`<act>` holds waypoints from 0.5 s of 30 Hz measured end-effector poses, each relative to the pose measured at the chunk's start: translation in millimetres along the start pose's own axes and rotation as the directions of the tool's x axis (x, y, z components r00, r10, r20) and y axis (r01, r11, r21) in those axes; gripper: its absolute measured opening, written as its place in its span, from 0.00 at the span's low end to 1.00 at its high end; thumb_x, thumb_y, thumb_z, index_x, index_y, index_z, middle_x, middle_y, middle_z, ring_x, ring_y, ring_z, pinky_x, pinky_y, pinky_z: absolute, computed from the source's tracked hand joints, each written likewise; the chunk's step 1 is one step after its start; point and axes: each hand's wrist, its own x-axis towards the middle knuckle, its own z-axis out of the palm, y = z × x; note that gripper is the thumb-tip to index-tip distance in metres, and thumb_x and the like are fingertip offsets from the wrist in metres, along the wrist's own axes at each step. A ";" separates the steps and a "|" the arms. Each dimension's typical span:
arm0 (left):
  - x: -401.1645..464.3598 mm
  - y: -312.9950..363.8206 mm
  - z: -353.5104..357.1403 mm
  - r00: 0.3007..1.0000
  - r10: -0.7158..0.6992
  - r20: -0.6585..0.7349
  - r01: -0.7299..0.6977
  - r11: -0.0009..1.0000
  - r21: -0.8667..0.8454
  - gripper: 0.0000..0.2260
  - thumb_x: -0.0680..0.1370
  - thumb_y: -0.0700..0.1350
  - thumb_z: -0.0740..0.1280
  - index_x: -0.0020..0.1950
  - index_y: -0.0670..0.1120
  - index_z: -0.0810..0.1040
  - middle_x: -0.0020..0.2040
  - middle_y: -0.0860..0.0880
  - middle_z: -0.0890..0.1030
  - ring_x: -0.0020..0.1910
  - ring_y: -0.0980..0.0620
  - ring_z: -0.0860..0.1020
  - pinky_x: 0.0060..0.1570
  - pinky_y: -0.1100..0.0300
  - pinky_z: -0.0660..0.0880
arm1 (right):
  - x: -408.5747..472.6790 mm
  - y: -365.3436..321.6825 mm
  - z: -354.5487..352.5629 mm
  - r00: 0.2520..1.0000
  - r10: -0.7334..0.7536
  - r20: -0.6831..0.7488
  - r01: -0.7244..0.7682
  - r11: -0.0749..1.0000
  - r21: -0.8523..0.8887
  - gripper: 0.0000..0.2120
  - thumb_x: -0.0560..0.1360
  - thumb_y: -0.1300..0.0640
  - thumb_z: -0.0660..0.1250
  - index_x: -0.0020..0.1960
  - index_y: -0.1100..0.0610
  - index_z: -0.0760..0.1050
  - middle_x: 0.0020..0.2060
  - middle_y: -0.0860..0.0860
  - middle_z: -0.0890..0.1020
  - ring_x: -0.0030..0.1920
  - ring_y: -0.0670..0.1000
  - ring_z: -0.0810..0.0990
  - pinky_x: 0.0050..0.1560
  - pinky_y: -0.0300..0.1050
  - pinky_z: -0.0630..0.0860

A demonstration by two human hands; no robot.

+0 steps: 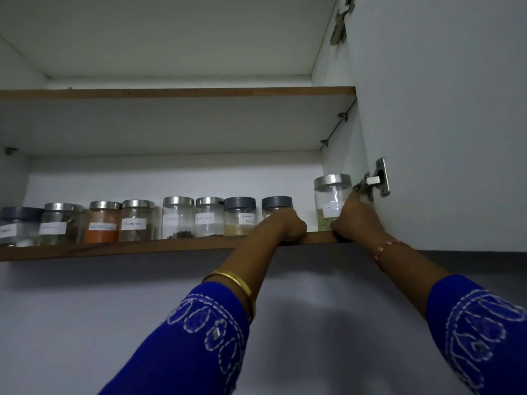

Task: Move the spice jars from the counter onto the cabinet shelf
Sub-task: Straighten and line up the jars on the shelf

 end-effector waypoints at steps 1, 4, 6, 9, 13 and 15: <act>4.0 3.3 0.2 1.000 -0.002 0.028 0.001 1.000 0.007 0.18 0.78 0.40 0.55 0.68 0.38 0.68 0.69 0.40 0.70 0.67 0.43 0.70 0.65 0.55 0.66 | 1.7 -0.5 -0.9 1.000 0.007 0.016 -0.007 1.000 -0.006 0.33 0.73 0.63 0.65 0.72 0.66 0.53 0.64 0.64 0.71 0.64 0.62 0.72 0.62 0.51 0.71; 16.4 9.4 -0.9 0.996 -0.035 0.088 0.032 0.999 0.033 0.12 0.78 0.41 0.54 0.57 0.40 0.73 0.58 0.41 0.75 0.56 0.45 0.75 0.56 0.54 0.69 | 11.0 0.9 -1.4 0.998 0.035 0.046 -0.032 0.998 -0.053 0.32 0.75 0.62 0.64 0.72 0.67 0.52 0.65 0.63 0.71 0.65 0.61 0.72 0.62 0.49 0.70; 23.5 11.3 -1.0 0.991 -0.068 0.118 0.064 0.997 0.034 0.09 0.78 0.40 0.53 0.42 0.44 0.70 0.44 0.45 0.74 0.40 0.51 0.72 0.46 0.57 0.67 | 19.3 2.5 0.6 0.997 0.033 0.076 -0.025 0.994 -0.104 0.30 0.76 0.61 0.64 0.71 0.67 0.54 0.65 0.63 0.72 0.65 0.60 0.72 0.61 0.49 0.71; 35.0 15.0 1.4 0.980 -0.054 0.191 0.033 0.993 0.112 0.09 0.79 0.39 0.52 0.45 0.43 0.70 0.46 0.45 0.74 0.37 0.53 0.70 0.44 0.58 0.66 | 32.8 2.3 4.3 0.986 0.026 0.162 0.005 0.982 -0.187 0.25 0.76 0.60 0.64 0.69 0.66 0.60 0.64 0.61 0.73 0.64 0.59 0.74 0.59 0.46 0.72; 49.1 13.3 5.5 0.978 -0.046 0.204 0.009 0.984 0.177 0.11 0.78 0.38 0.53 0.37 0.47 0.67 0.38 0.50 0.71 0.35 0.56 0.69 0.41 0.61 0.66 | 49.7 1.1 10.0 0.960 0.009 0.280 0.075 0.955 -0.288 0.18 0.76 0.61 0.63 0.64 0.65 0.70 0.63 0.60 0.76 0.63 0.57 0.75 0.59 0.44 0.72; 50.1 13.9 6.1 0.978 -0.069 0.195 0.037 0.986 0.165 0.14 0.78 0.38 0.53 0.34 0.49 0.64 0.36 0.51 0.68 0.32 0.57 0.66 0.33 0.64 0.63 | 54.5 0.0 12.6 0.943 0.003 0.331 0.104 0.946 -0.306 0.18 0.77 0.61 0.61 0.65 0.67 0.69 0.64 0.61 0.75 0.64 0.58 0.74 0.62 0.44 0.71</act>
